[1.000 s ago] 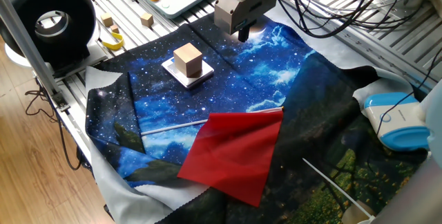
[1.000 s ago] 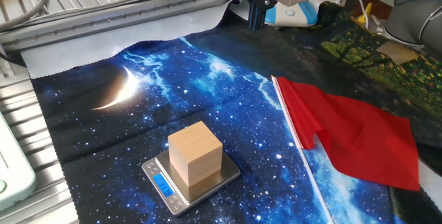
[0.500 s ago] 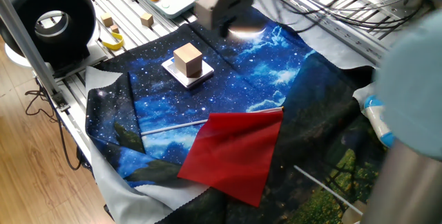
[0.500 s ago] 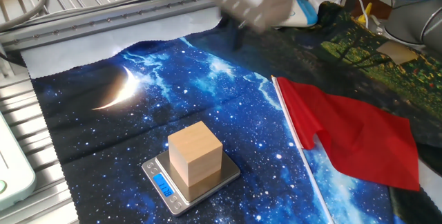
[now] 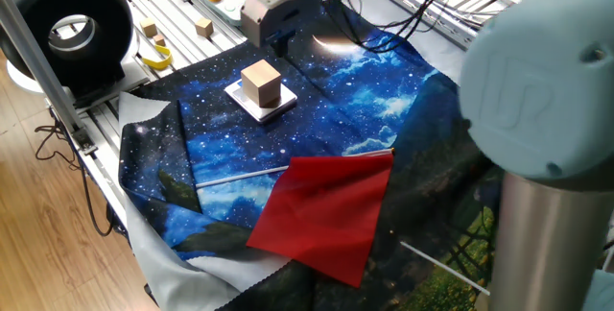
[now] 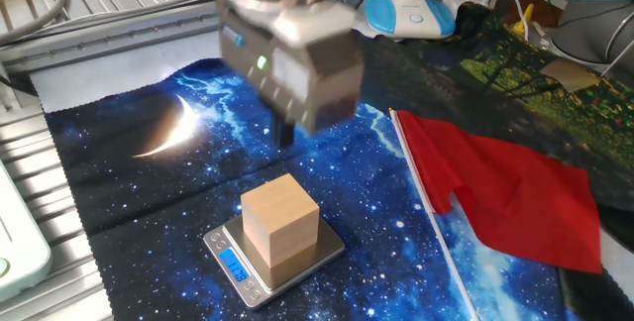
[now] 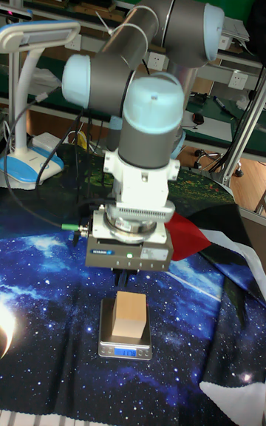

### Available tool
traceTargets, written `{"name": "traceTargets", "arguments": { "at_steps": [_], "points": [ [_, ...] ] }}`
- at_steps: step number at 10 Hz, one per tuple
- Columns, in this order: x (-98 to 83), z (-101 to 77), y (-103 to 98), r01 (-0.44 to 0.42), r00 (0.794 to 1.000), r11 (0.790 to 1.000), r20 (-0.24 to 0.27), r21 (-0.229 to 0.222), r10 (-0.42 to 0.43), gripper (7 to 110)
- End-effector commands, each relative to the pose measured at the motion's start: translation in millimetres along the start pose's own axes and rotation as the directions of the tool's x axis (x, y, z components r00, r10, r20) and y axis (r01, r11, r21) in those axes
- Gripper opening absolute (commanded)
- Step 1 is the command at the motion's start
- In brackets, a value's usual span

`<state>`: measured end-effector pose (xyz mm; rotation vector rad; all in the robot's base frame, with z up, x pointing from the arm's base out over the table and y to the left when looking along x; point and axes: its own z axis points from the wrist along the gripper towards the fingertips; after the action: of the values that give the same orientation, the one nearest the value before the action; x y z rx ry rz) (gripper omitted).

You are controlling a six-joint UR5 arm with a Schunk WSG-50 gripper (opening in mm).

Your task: Remove the object from the scale

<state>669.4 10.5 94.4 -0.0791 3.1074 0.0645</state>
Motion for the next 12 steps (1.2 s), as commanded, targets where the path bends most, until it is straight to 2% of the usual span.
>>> {"name": "traceTargets", "arguments": {
  "at_steps": [1,3,4,6,8,10,11,12],
  "points": [
    [-8.6,10.0,9.5,-0.011,1.0,1.0,0.002,-0.002,0.011,7],
    [4.3,3.8,25.8,-0.032,0.999,0.999,0.001,0.014,0.032,7],
    [6.2,3.8,35.1,-0.051,0.999,0.998,0.02,0.023,0.051,7],
    [5.6,6.4,61.3,-0.099,0.994,0.995,0.04,-0.014,0.1,7],
    [6.0,6.1,61.0,-0.104,0.994,0.994,0.034,-0.013,0.104,7],
    [1.3,0.3,42.3,-0.032,0.999,0.999,0.022,-0.007,0.032,7],
    [3.9,-3.4,38.1,0.013,1.0,1.0,0.003,-0.018,-0.013,44],
    [1.8,-2.3,37.9,0.007,1.0,1.0,0.004,-0.026,-0.007,44]
  ]
}}
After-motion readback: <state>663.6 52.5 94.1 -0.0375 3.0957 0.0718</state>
